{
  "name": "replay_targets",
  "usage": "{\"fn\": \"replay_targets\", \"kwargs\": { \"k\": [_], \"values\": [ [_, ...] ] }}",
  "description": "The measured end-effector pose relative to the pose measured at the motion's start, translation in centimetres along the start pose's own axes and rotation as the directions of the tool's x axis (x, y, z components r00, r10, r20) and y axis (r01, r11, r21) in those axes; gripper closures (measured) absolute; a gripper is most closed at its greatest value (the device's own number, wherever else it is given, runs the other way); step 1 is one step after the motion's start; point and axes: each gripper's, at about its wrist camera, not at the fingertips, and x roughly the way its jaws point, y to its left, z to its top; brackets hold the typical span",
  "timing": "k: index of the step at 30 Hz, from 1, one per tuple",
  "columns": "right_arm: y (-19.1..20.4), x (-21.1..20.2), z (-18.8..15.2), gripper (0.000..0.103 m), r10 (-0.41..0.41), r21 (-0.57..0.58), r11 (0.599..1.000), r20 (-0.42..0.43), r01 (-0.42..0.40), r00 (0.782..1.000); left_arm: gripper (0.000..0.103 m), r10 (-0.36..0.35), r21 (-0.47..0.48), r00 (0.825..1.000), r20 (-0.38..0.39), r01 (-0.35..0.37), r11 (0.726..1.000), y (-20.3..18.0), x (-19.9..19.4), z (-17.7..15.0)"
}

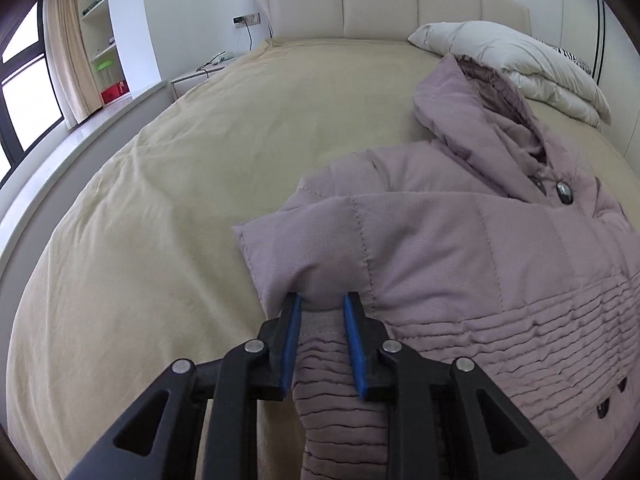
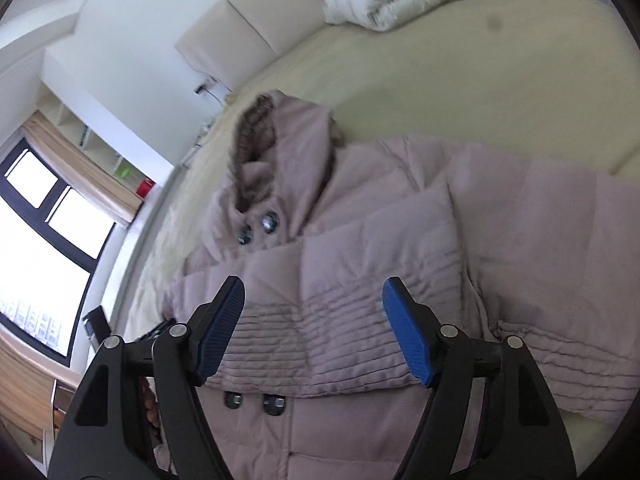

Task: Fold large clothes
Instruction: 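Open both grippers and release the sleeve on the coat front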

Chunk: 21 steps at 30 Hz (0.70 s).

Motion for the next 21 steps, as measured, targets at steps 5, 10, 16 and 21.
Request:
{"fn": "replay_targets", "kwargs": {
  "k": [5, 10, 16, 21],
  "values": [
    [-0.9, 2.6, -2.0, 0.035, -0.051, -0.064, 0.997, -0.001, 0.051, 0.999, 0.078, 0.018, 0.051, 1.000, -0.001, -0.018, 0.999, -0.3, -0.3, 0.3],
    [2.2, -0.4, -2.9, 0.035, -0.078, -0.132, 0.988, 0.046, 0.084, 0.996, 0.079, 0.029, -0.027, 0.990, 0.136, -0.026, 0.999, 0.8, -6.0, -0.7],
    [1.9, 2.1, -6.4, 0.035, -0.196, -0.277, 0.945, -0.053, 0.174, 0.979, 0.080, 0.036, 0.104, 0.998, 0.046, -0.040, 0.994, -1.1, -3.5, -4.1],
    [3.0, -0.5, -7.0, 0.035, -0.188, -0.249, 0.952, -0.016, 0.178, 0.982, 0.080, 0.028, 0.055, 0.995, 0.098, -0.033, 0.998, -0.1, -5.8, -2.8]
  ]
}}
